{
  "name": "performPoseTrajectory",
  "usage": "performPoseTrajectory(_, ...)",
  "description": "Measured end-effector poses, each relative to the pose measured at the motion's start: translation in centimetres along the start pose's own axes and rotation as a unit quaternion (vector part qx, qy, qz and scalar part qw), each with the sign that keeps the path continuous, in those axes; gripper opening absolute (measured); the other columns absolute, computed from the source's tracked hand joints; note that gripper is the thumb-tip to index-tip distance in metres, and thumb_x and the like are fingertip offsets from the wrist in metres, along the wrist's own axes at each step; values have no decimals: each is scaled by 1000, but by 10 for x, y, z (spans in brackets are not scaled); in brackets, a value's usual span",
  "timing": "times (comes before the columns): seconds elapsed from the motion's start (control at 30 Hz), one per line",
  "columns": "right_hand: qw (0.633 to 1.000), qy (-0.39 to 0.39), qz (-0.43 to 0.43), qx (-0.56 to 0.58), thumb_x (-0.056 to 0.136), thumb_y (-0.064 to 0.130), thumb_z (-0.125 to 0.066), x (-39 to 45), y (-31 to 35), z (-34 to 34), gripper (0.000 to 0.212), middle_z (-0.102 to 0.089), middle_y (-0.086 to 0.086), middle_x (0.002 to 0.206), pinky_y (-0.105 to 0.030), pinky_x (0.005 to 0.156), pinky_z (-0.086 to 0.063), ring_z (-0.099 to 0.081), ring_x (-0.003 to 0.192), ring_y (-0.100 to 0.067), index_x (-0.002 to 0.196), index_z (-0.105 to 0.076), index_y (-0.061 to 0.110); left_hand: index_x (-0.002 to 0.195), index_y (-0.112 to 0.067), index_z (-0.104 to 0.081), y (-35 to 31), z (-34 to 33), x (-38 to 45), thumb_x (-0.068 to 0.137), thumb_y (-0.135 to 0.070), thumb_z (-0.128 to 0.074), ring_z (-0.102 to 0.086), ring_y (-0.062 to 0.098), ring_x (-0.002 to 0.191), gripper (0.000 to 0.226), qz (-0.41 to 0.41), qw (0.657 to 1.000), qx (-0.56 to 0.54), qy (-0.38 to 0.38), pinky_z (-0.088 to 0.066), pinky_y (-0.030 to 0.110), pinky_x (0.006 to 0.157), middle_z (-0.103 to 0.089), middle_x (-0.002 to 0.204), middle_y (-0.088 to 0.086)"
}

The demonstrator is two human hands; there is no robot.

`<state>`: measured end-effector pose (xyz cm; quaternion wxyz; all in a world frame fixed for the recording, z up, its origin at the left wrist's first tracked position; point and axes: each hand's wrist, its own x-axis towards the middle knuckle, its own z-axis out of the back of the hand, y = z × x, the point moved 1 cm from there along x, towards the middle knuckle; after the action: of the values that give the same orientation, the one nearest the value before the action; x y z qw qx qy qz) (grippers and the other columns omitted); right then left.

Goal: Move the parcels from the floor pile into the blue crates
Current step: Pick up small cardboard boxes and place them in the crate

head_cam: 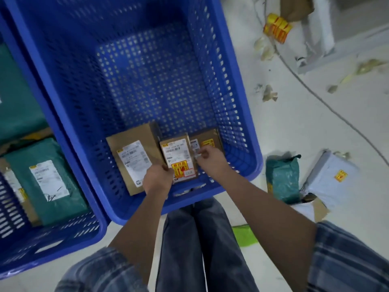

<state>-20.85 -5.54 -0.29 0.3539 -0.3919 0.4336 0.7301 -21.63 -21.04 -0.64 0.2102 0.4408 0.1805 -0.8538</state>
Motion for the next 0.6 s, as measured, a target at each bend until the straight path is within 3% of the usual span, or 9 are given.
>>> performPoseTrajectory(0.13,985,-100,43,137,90,9,-52,-32,-19,25,11,-64,0,87,-37,74,-53,-63,82,-23,90,-57,19,91,-10,-51,-27,-4,-18,92,-23,-54,-55,28,72,13,-58,997,-50,15,-43,33,63,-57,77,8)
performPoseTrajectory(0.23,958,-198,21,208,88,7,-52,-52,-52,45,16,-61,-1,76,-41,72,-52,-60,74,-24,82,-56,22,93,-14,-50,-47,-10,-32,95,-26,-50,-55,26,68,12,-132,990,-46,10,-49,39,69,-58,75,3)
performPoseTrajectory(0.33,917,-273,-29,291,87,4,-50,-74,-85,56,26,-59,-7,71,-41,65,-51,-57,66,-26,72,-54,25,105,-9,-53,-60,-15,-47,99,-22,-44,-51,23,64,18,-191,980,-10,47,-44,38,65,-56,75,2)
performPoseTrajectory(0.47,901,-259,-117,329,87,2,-50,-109,-141,49,11,-59,-12,74,-24,52,-44,-54,55,-18,83,-54,11,107,-8,-57,-61,-20,-65,98,-22,-44,-52,23,75,21,-259,963,55,54,-42,37,69,-64,96,13)
performPoseTrajectory(0.6,871,-236,-199,383,88,3,-49,-143,-193,36,4,-57,-7,68,-25,49,-40,-53,51,-17,89,-52,6,102,-8,-56,-73,-28,-84,97,-21,-45,-51,26,72,18,-299,950,89,15,-41,37,65,-63,88,12)
